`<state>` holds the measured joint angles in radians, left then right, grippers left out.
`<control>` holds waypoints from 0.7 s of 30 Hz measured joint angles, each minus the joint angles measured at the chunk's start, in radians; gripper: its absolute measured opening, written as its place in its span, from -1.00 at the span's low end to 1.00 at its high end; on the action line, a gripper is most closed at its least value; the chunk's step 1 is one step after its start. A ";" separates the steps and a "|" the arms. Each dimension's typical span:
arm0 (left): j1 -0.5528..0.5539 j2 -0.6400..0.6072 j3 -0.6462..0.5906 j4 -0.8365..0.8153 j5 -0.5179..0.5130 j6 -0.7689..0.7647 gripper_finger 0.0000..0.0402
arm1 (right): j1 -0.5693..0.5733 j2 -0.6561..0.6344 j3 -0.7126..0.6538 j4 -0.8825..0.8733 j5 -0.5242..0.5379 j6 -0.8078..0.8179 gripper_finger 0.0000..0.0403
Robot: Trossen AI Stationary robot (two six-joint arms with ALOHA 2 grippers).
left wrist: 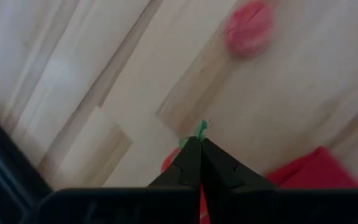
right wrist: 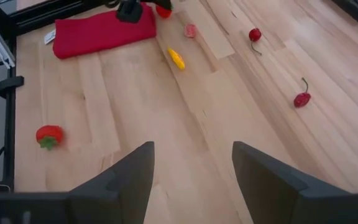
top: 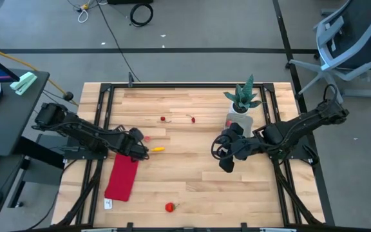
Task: Pick and placing Produce into tupperware
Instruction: Put the top strawberry into the bin
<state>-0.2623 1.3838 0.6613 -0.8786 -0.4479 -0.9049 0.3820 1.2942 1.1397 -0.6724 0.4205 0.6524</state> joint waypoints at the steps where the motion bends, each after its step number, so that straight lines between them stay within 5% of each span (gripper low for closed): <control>1: 0.000 0.000 0.009 0.009 -0.004 0.000 -0.98 | 0.000 0.000 0.000 0.000 0.007 0.000 0.11; 13: -0.009 0.000 0.293 0.213 -0.105 0.205 -0.99 | 0.000 -0.075 0.000 -0.013 0.052 -0.081 0.11; 17: -0.003 0.000 0.396 0.432 -0.211 0.358 -0.99 | 0.000 -0.154 0.000 -0.065 0.137 -0.137 0.11; 21: 0.019 0.019 0.413 0.785 -0.167 0.538 -0.99 | 0.000 -0.241 0.000 -0.118 0.327 -0.132 0.11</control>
<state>-0.2434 1.4028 1.0742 -0.0940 -0.6154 -0.3674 0.3817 1.0536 1.1397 -0.7899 0.7476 0.5206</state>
